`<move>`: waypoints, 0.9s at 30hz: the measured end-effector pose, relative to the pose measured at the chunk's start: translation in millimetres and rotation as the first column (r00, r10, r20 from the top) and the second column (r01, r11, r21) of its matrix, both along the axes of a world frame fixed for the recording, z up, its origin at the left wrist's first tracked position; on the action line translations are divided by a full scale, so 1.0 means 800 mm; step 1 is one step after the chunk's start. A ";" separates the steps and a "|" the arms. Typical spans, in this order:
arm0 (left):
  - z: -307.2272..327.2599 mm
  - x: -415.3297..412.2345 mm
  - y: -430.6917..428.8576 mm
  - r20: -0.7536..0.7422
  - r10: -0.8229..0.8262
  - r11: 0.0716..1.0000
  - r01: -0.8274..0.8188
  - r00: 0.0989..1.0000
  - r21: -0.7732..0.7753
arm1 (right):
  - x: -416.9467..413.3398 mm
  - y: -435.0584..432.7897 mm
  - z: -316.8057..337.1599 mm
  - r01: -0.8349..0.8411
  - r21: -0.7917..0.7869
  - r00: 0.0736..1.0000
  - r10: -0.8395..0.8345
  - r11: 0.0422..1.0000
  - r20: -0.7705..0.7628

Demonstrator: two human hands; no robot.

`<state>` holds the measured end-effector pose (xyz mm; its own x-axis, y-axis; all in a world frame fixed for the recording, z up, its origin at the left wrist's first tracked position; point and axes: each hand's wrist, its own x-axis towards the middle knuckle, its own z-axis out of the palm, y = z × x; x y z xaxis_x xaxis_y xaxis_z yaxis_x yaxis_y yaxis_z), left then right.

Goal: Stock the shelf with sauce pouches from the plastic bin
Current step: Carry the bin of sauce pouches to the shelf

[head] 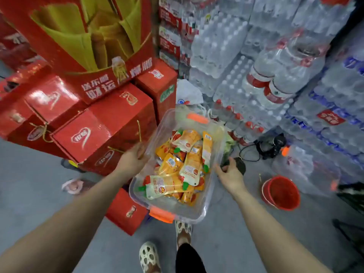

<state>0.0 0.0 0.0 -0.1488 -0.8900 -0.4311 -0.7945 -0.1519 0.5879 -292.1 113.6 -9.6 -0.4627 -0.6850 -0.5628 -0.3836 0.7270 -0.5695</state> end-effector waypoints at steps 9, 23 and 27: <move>-0.082 -0.036 -0.054 -0.108 0.253 0.967 -0.248 0.961 0.056 | -0.015 -0.029 -0.083 0.179 0.098 0.966 -0.193 0.979 0.171; -0.022 0.057 0.157 -0.342 0.184 0.983 -0.173 0.922 0.064 | 0.035 0.100 -0.028 0.074 -0.046 0.997 -0.074 0.996 0.002; -0.010 0.151 0.285 -0.340 0.319 0.948 -0.296 0.885 0.117 | 0.118 0.173 0.021 -0.047 -0.118 0.999 0.045 0.992 -0.021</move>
